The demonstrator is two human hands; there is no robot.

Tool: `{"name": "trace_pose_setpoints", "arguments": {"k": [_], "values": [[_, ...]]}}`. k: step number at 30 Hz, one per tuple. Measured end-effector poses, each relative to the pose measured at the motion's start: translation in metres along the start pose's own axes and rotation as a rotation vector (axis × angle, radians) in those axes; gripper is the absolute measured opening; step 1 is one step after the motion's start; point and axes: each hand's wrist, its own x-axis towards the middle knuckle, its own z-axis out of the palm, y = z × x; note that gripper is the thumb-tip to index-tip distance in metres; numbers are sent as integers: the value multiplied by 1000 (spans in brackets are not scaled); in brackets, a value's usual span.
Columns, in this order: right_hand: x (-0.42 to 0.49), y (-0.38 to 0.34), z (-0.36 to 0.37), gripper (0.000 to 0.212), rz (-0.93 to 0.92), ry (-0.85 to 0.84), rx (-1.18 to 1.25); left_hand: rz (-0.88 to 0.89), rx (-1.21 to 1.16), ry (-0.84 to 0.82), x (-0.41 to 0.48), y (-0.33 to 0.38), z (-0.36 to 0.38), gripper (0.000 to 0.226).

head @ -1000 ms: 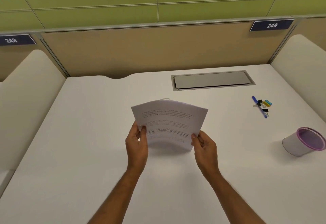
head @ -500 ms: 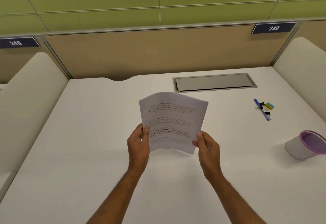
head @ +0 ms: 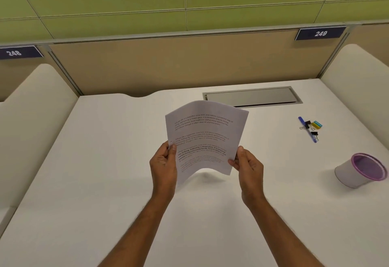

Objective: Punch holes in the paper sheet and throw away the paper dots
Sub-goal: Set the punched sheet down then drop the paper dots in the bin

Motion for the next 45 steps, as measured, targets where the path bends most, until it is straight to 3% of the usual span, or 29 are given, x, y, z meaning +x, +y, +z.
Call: {"name": "trace_pose_setpoints", "arguments": {"k": [28,34,45], "values": [[1,2,0,37,31,-89,-129,-71,-87,53,19,-1,-11,23],[2,3,1,17,-60,-190,-290,-102,-124,40,30,4,-19,20],[1,8,12,20,-59,-111,-399,-143,-157,46,34,3,-30,20]]}}
